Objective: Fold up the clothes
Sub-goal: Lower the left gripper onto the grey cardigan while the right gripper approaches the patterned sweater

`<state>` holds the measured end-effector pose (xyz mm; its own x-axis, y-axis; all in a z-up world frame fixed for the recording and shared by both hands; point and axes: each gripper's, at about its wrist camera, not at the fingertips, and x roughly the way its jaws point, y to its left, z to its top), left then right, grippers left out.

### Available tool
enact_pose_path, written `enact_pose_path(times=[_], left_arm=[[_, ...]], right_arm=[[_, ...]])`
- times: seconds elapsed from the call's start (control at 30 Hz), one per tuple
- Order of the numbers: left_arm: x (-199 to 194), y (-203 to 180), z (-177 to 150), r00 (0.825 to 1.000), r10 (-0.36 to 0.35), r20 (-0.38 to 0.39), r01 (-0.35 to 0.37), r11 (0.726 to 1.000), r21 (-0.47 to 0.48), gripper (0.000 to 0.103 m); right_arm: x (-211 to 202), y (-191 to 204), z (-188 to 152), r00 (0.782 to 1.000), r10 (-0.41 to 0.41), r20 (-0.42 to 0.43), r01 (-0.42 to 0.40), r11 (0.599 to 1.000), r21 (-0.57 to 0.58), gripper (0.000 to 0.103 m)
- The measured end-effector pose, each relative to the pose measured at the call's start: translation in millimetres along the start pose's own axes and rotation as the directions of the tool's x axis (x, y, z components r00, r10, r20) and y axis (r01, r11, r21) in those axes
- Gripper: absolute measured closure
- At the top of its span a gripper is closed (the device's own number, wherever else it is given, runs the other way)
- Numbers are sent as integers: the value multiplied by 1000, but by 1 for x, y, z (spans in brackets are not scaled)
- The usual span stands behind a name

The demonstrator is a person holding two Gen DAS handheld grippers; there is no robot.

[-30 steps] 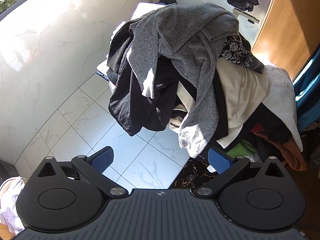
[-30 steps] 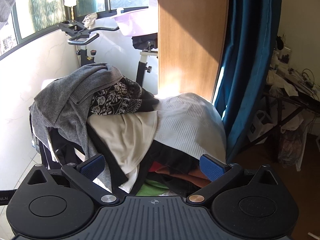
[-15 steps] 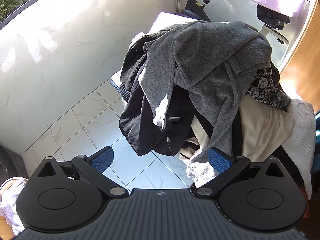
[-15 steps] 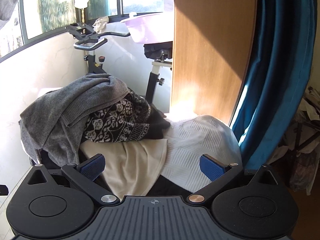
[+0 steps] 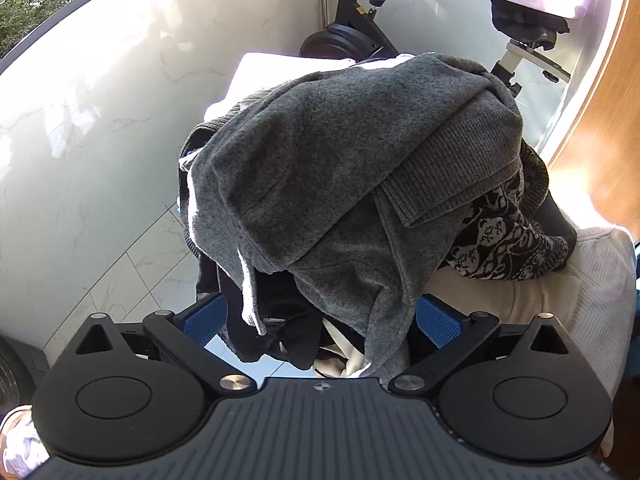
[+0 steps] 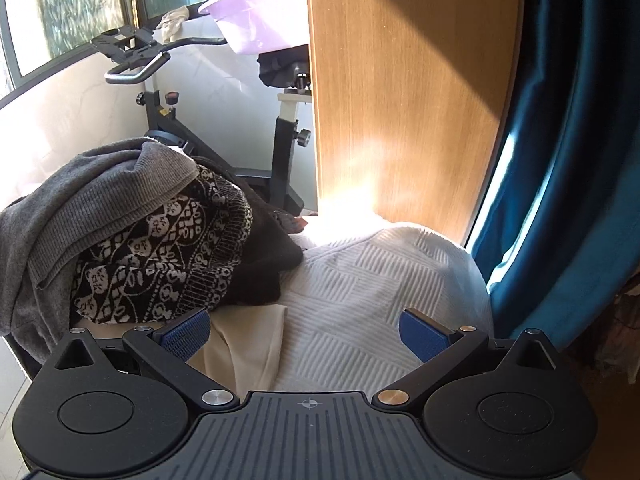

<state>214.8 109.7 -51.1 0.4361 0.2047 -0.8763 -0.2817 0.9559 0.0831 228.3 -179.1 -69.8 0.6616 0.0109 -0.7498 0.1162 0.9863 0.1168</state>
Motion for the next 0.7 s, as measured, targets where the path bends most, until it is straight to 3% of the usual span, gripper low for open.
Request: enact_pose_path(times=[0.17, 0.3, 0.4, 0.53, 0.7], left_arm=[[16, -27, 22, 1000, 4, 2, -4, 999, 38, 0], [16, -21, 46, 997, -38, 71, 31, 996, 88, 0], [20, -8, 62, 996, -34, 87, 28, 997, 71, 0], [33, 11, 75, 996, 0, 86, -3, 999, 38, 0], [55, 24, 82, 998, -2, 70, -5, 995, 99, 0]], right_arm=[[30, -18, 6, 997, 54, -58, -52, 998, 45, 1], [53, -20, 8, 997, 36, -69, -34, 999, 24, 1], [68, -18, 11, 995, 52, -81, -50, 998, 27, 1], [80, -1, 17, 988, 121, -92, -120, 993, 17, 1], [97, 39, 22, 987, 141, -84, -142, 990, -16, 1]])
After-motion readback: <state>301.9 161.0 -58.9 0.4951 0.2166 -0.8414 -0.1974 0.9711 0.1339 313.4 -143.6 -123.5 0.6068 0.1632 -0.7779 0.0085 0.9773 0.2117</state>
